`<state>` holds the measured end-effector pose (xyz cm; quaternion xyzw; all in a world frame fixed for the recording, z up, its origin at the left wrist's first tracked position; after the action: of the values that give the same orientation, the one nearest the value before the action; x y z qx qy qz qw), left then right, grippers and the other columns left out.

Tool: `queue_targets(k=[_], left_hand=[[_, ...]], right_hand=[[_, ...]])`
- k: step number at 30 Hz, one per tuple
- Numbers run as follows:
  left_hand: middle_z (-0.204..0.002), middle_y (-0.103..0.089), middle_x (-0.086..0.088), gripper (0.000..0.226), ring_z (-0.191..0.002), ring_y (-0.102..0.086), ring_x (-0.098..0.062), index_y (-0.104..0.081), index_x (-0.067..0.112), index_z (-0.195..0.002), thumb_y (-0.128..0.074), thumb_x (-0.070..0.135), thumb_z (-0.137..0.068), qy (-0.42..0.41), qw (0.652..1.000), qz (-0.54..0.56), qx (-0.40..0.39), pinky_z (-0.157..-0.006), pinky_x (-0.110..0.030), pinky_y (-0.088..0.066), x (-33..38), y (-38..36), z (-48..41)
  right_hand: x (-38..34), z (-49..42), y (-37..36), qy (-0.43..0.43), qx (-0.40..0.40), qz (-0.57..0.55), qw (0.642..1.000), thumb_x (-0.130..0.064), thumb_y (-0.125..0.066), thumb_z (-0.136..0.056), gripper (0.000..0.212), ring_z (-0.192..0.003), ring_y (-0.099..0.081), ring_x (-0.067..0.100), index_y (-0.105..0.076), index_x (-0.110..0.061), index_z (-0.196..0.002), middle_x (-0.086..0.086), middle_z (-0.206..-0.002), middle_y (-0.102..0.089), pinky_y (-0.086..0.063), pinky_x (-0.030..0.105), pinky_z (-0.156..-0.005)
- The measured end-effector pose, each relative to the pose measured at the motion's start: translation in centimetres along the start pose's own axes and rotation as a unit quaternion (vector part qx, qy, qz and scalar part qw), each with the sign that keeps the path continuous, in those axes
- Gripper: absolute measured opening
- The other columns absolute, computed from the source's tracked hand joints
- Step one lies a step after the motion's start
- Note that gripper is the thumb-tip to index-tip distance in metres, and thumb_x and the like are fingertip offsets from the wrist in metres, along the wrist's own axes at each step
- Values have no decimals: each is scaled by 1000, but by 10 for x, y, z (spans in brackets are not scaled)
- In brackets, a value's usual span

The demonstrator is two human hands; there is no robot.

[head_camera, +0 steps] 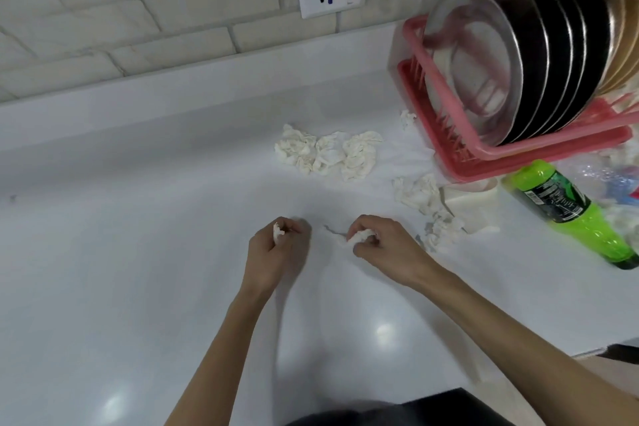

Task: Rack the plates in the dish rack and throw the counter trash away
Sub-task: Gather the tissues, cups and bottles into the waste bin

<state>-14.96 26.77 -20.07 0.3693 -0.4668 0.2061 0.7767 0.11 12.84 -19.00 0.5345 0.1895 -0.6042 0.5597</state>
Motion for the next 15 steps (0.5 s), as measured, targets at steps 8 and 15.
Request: queue_targets(k=[8,15], left_hand=[[-56,-41,4,49,-52,-33,-10,-45,15,-58,-46,30,-105,32,997,41,-56,-54,-24,-28,3,-32,7],[-60,-61,-1,35,-49,-46,-12,-70,15,-80,-44,1,-100,-20,995,24,-92,-49,-22,-38,17,-48,17]], right_hand=[[19,7,13,32,113,104,988,-5,-62,-87,23,-71,-54,11,-49,-10,-69,3,-78,-52,-41,17,-62],[26,21,10,-23,73,-47,996,5,-35,-90,28,-53,-52,22,-47,-18,-80,7,-71,-61,-45,32,-43]])
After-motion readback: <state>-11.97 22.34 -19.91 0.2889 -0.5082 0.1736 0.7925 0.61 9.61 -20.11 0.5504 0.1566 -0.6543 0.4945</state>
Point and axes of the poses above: each hand's wrist, its own z-axis away from the middle knuckle, its own y-axis out of the back of the hand, x = y × z, the point moved 7 cm from there along -z, towards the middle knuckle
